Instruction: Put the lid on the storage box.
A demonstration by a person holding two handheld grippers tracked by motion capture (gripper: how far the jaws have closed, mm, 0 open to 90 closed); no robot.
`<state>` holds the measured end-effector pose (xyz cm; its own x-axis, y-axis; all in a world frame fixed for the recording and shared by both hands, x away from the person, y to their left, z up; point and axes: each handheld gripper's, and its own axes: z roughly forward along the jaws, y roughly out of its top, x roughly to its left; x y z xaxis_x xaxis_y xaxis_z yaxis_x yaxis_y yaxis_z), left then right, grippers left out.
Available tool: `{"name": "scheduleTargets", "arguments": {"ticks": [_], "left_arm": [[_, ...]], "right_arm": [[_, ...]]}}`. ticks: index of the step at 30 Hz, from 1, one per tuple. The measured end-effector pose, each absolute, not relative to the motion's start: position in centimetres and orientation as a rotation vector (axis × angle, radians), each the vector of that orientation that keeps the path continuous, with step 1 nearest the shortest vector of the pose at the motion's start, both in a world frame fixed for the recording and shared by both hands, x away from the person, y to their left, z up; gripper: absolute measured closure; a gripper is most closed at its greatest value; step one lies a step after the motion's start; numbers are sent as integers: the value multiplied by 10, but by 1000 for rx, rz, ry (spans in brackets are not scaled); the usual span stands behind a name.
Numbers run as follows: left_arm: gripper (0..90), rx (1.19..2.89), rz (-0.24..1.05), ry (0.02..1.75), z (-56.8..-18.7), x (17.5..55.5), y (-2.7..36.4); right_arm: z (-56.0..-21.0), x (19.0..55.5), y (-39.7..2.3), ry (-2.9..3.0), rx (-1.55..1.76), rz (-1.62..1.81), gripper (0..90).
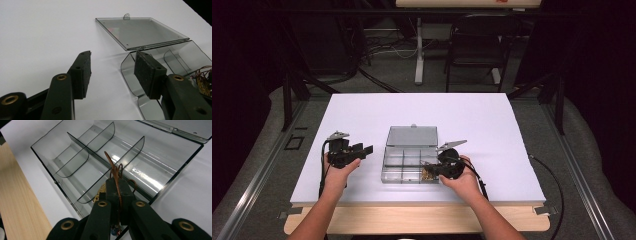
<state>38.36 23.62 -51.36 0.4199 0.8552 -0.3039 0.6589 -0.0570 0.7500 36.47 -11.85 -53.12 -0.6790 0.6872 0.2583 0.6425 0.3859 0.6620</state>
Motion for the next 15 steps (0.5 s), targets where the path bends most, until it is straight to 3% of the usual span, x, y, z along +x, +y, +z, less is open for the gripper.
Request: {"name": "scheduleTargets", "arguments": {"ticks": [15], "left_arm": [[477, 1761, 278, 1322, -513, 384, 242]], "right_arm": [[-536, 365, -113, 2575, 1220, 1139, 895]]}}
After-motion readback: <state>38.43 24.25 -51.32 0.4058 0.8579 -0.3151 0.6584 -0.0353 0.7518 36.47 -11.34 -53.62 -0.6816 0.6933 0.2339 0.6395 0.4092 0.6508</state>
